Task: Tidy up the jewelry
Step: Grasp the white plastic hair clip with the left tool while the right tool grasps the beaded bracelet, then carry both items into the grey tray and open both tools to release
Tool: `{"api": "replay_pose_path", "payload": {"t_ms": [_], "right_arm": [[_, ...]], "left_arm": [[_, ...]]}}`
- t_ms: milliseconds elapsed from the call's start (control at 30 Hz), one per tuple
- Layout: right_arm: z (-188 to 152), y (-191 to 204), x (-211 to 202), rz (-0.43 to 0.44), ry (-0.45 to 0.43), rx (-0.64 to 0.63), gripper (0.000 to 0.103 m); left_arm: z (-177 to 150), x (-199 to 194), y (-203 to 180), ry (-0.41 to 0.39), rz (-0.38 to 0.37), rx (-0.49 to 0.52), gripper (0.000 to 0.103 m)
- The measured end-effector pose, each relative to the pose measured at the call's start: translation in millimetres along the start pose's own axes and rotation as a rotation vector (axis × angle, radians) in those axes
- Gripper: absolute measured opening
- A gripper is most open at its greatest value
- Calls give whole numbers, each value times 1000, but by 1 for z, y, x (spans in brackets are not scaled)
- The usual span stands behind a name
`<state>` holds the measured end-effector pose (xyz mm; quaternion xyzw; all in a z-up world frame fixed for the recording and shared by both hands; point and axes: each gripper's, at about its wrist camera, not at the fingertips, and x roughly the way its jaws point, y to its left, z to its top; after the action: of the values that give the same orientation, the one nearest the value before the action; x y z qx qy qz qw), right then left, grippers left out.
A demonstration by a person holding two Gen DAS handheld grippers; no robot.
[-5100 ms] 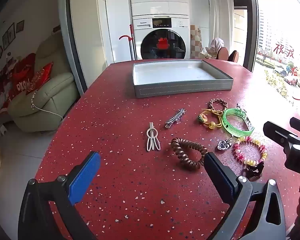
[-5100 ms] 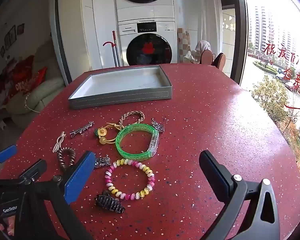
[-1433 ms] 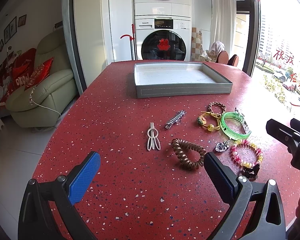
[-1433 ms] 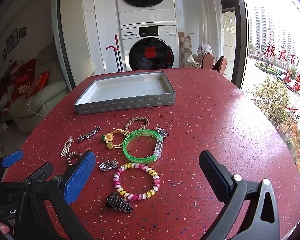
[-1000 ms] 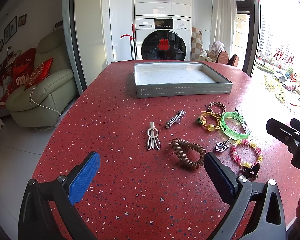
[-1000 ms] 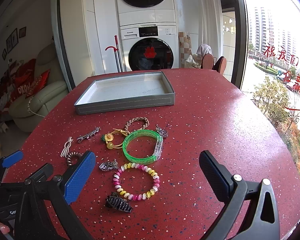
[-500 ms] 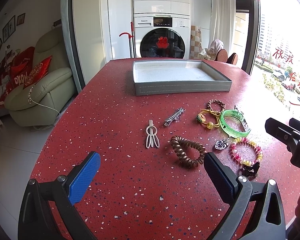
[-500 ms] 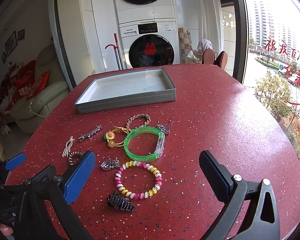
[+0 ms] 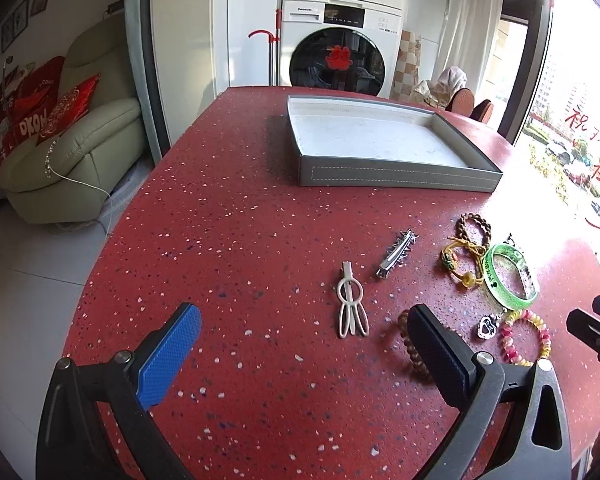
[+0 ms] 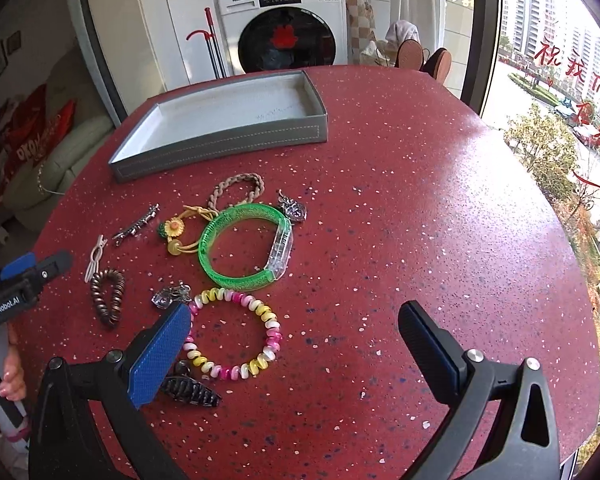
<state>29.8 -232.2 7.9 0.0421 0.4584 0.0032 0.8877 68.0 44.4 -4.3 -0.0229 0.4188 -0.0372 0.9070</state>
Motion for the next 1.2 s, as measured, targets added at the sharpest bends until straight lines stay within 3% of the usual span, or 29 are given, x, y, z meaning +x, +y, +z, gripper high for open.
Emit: {"api": "replay_pose_path", "payload": {"t_ms": [167, 233, 267, 400, 500, 567, 633, 700, 900, 1200], "right_arm": [[-2, 7, 18, -13, 74, -38, 103], [-3, 10, 23, -17, 92, -50, 94], [-4, 12, 26, -18, 105, -54, 92], [-7, 18, 33, -41, 138, -82, 79], [-8, 23, 32, -47, 142, -98, 70], [-9, 25, 30, -46, 140, -105, 59], [-6, 27, 28, -46, 142, -106, 34], [-5, 26, 27, -35, 144, -102, 11], [4, 14, 18, 15, 116, -47, 10], [51, 4, -14, 108, 11, -4, 10]], "left_arm": [[16, 32, 0, 87, -42, 8, 103], [17, 41, -2, 116, -49, 10, 103], [16, 43, -5, 120, -51, 16, 95], [15, 49, -15, 138, -41, 59, 89], [14, 50, -22, 139, -19, 95, 78], [15, 49, -26, 134, -22, 115, 59], [15, 47, -28, 131, -27, 130, 42], [15, 46, -29, 129, -34, 142, 37], [15, 37, -15, 122, -123, 106, 37], [42, 16, -8, 84, -173, 85, 37]]}}
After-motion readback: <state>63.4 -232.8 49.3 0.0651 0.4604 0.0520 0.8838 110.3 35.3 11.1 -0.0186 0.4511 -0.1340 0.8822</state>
